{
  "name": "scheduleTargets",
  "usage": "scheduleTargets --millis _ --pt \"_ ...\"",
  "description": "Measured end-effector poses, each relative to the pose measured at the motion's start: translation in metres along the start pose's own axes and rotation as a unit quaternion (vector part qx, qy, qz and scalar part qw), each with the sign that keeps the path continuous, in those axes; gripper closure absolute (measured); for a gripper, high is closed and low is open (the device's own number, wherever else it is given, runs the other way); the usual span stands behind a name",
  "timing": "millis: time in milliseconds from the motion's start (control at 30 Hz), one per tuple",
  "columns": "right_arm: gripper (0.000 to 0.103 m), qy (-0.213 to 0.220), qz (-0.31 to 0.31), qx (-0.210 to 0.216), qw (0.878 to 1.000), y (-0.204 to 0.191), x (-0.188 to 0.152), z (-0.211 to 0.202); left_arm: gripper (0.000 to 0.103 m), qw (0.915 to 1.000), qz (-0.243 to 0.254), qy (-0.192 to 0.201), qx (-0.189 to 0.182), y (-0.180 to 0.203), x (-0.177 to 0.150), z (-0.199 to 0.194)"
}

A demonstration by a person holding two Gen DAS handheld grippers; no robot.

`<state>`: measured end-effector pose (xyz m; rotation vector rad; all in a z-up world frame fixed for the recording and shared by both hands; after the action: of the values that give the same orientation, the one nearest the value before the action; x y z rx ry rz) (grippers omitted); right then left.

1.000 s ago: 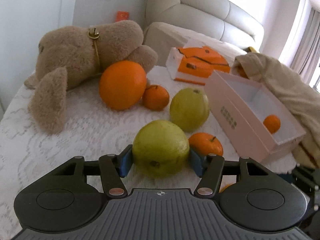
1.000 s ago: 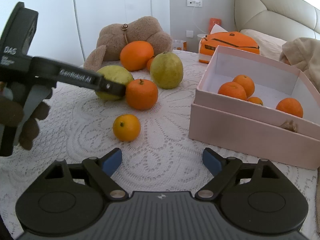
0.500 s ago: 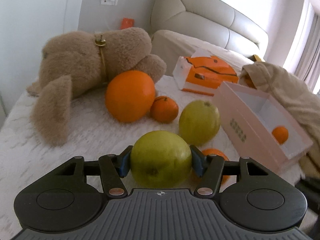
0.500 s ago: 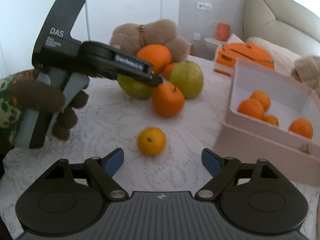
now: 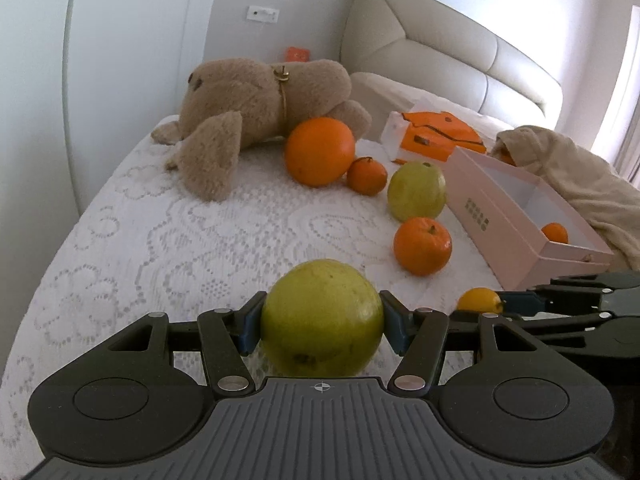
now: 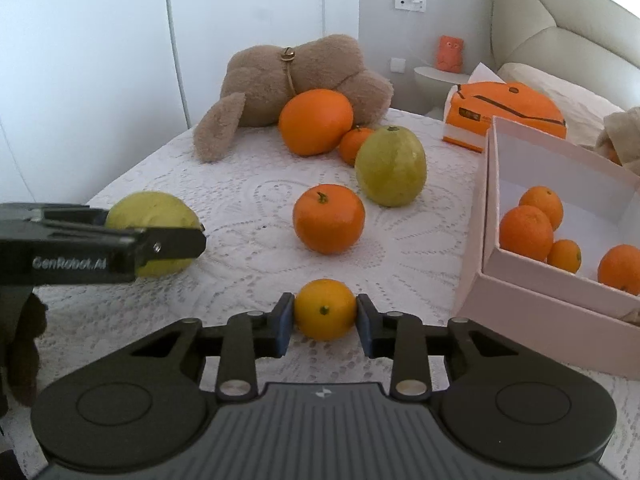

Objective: Organize fruits
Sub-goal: 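Grasp the small tangerine with the right gripper, then carry the pear and tangerine into the pink box and open both grippers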

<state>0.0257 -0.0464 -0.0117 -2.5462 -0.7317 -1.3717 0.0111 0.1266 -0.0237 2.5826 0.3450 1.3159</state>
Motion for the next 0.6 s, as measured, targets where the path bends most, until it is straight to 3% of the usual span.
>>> scheduleTargets --millis 600 --pt "0.071 -0.013 -0.009 -0.019 1.0 -0.0048 0.0098 0.0064 0.039 0.9997 -0.023 0.007 -0.007 -0.005 0.001 -0.002"
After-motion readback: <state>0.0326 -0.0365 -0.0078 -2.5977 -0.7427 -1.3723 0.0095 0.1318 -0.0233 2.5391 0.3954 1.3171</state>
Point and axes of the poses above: each gripper's, at about its wrist camera, not at the fingertips, and z roughly the way its jaws point, y to its right, x to its top, the point moved 6 cm from there along z, roughly the way its jaws point, and after that the axes turned 5 degrees about -z, right-handed, at the moved point
